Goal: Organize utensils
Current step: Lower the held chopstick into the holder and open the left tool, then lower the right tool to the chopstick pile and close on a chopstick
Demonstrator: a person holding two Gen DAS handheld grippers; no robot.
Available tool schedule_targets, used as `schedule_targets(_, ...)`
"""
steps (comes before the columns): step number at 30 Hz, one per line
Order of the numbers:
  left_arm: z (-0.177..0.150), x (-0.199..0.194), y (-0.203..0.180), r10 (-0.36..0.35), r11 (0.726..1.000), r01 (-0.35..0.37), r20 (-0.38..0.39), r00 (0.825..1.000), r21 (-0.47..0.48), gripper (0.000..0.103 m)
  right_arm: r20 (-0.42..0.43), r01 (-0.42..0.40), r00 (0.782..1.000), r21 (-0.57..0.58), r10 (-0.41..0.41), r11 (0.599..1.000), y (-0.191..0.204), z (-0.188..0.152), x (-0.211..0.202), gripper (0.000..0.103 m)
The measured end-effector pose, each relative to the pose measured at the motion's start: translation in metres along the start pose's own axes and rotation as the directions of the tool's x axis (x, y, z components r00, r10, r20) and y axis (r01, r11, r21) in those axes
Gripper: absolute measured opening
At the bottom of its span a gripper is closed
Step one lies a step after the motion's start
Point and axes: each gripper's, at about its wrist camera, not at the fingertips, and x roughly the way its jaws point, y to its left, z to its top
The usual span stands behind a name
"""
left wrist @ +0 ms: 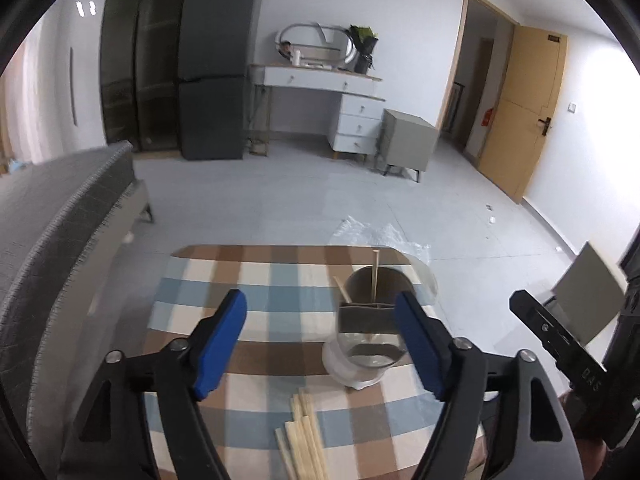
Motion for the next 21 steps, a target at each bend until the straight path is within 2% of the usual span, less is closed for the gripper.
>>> schedule_targets(4, -0.014, -0.010, 0.002, 0.034, 0.999, -0.034, 0.000, 0.999, 0.034, 0.074, -0.008, -0.006, 1.000, -0.032, 0.005, 0.999, 0.013, -0.014, -0.009, 0.067)
schedule_targets(10, -0.039, -0.015, 0.017, 0.066, 0.998, -0.066, 0.025, 0.998, -0.004, 0.087, -0.031, -0.010, 1.000, -0.070, 0.008, 0.997, 0.031, -0.043, -0.015, 0.077)
schedule_targets(12, -0.047, -0.014, 0.021, 0.106, 0.994, -0.106, 0.030, 0.994, -0.004, 0.088, -0.037, -0.006, 0.999, -0.078, 0.003, 0.997, 0.036, -0.053, -0.017, 0.081)
schedule_targets(16, -0.069, -0.005, 0.034, 0.129, 0.992, -0.129, 0.018, 0.991, -0.018, 0.088, -0.056, -0.008, 0.998, -0.097, 0.002, 0.995, 0.043, -0.073, -0.017, 0.085)
schedule_targets(20, -0.094, 0.005, 0.045, 0.138, 0.990, -0.138, -0.008, 0.990, -0.025, 0.088, -0.071, 0.016, 0.997, -0.121, -0.025, 0.993, 0.048, -0.091, -0.012, 0.103)
schedule_targets(21, -0.101, 0.010, 0.050, 0.143, 0.989, -0.144, -0.020, 0.989, -0.031, 0.088, -0.073, 0.017, 0.997, -0.129, -0.026, 0.991, 0.048, -0.094, -0.011, 0.103)
